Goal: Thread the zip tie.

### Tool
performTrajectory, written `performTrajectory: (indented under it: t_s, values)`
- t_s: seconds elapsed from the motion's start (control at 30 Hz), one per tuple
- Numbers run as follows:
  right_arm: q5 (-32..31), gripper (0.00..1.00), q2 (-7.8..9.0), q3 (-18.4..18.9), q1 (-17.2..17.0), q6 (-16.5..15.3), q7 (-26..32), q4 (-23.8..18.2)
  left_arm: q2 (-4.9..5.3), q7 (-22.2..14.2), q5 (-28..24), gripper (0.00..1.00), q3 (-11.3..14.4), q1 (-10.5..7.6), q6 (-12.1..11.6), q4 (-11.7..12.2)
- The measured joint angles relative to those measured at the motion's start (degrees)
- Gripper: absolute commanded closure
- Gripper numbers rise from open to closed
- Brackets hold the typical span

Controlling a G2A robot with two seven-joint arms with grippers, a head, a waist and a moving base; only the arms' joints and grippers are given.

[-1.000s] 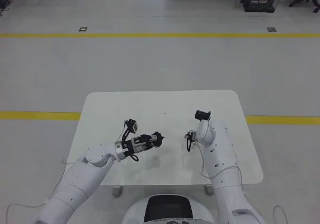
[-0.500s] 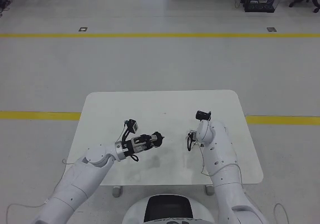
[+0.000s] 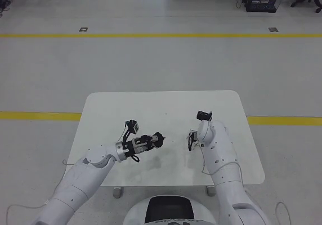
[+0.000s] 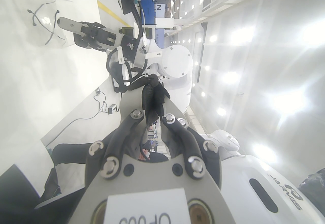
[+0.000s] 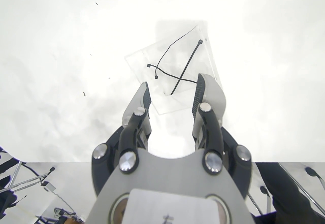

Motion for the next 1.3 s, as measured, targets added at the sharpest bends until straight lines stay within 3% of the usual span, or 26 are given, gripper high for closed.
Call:
performTrajectory:
  t_s: [0.43, 1.3]
  values:
    - [0.0, 0.61, -0.02, -0.1, 1.4, 0.0, -0.9, 2.9, 0.0, 0.0, 0.0, 1.0, 0.0, 0.0, 0.0, 0.0]
    - [0.0, 0.61, 1.42, -1.0, 6.8, 0.0, -1.8, 13.6, 0.0, 0.0, 0.0, 1.0, 0.0, 0.0, 0.0, 0.0]
